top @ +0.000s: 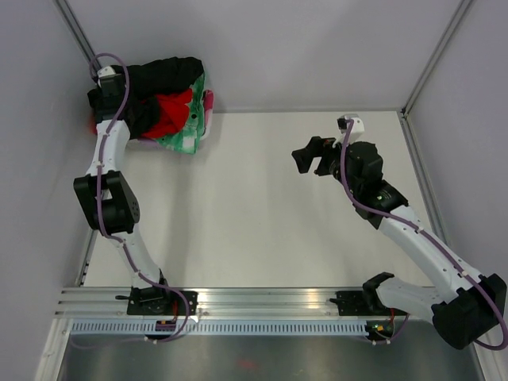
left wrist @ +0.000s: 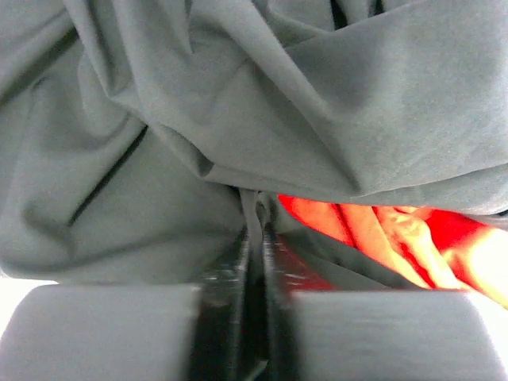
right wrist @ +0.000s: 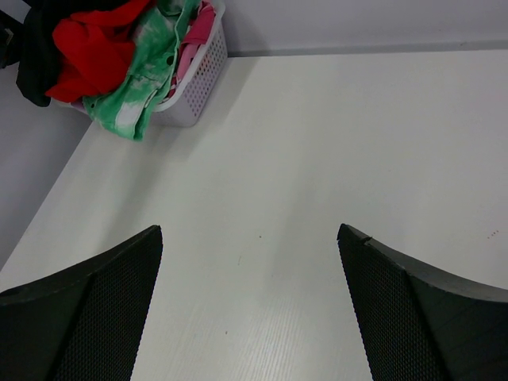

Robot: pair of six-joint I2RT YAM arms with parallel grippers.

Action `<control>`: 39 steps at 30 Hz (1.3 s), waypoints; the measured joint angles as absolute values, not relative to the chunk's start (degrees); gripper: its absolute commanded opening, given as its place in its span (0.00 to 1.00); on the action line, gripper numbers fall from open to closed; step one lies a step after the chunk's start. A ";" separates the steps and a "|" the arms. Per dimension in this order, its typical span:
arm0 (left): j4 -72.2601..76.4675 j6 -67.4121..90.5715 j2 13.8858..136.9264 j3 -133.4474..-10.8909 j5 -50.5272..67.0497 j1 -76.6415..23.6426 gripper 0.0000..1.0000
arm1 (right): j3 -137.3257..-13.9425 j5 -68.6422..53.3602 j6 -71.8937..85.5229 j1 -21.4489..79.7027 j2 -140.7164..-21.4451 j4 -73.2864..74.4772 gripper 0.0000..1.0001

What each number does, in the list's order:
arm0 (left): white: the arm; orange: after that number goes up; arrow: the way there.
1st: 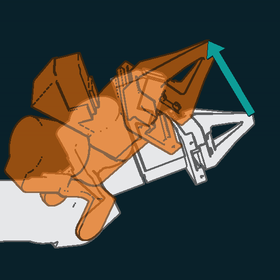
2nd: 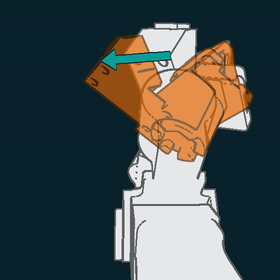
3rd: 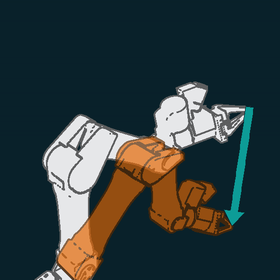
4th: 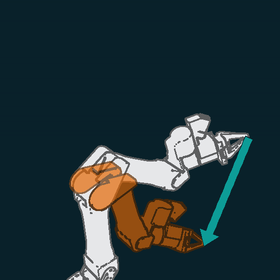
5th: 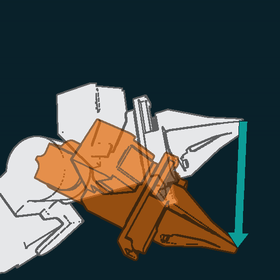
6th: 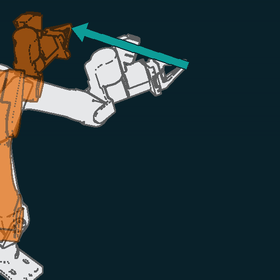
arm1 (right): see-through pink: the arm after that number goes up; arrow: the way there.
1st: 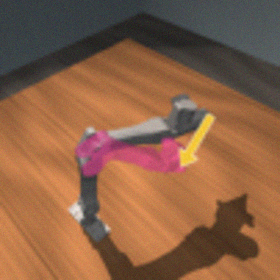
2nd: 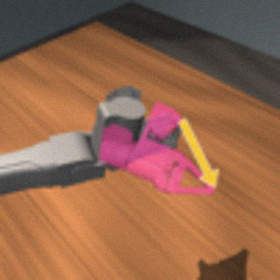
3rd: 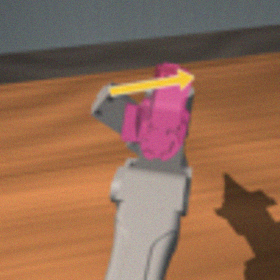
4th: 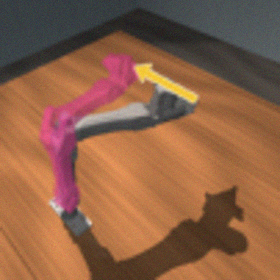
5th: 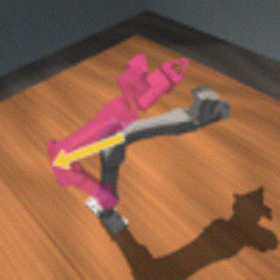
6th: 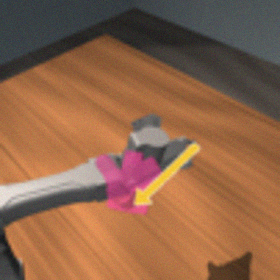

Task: Fold and stack the trousers
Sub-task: Grab the trousers from the pile, then move the trousers to the center of the board

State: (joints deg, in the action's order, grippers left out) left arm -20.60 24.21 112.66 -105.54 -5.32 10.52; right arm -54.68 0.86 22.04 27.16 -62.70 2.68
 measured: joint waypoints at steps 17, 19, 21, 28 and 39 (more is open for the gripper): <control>-20.45 19.42 91.42 -114.37 6.31 6.26 0.02 | -64.66 13.41 25.98 26.39 -68.20 12.64 0.98; -20.45 18.74 85.82 -114.89 8.10 -0.86 0.02 | -67.02 14.81 27.33 24.82 -68.60 15.33 0.98; -20.69 18.31 81.52 -115.20 10.96 -11.97 0.02 | -69.14 15.88 28.93 22.04 -68.29 17.78 0.98; -20.01 17.30 76.38 -106.32 9.08 -50.04 0.02 | -71.11 19.16 32.62 8.62 -61.25 27.35 0.98; -19.40 24.03 80.90 -75.57 0.84 -64.51 1.00 | -74.02 21.76 31.40 7.60 -50.24 34.72 0.98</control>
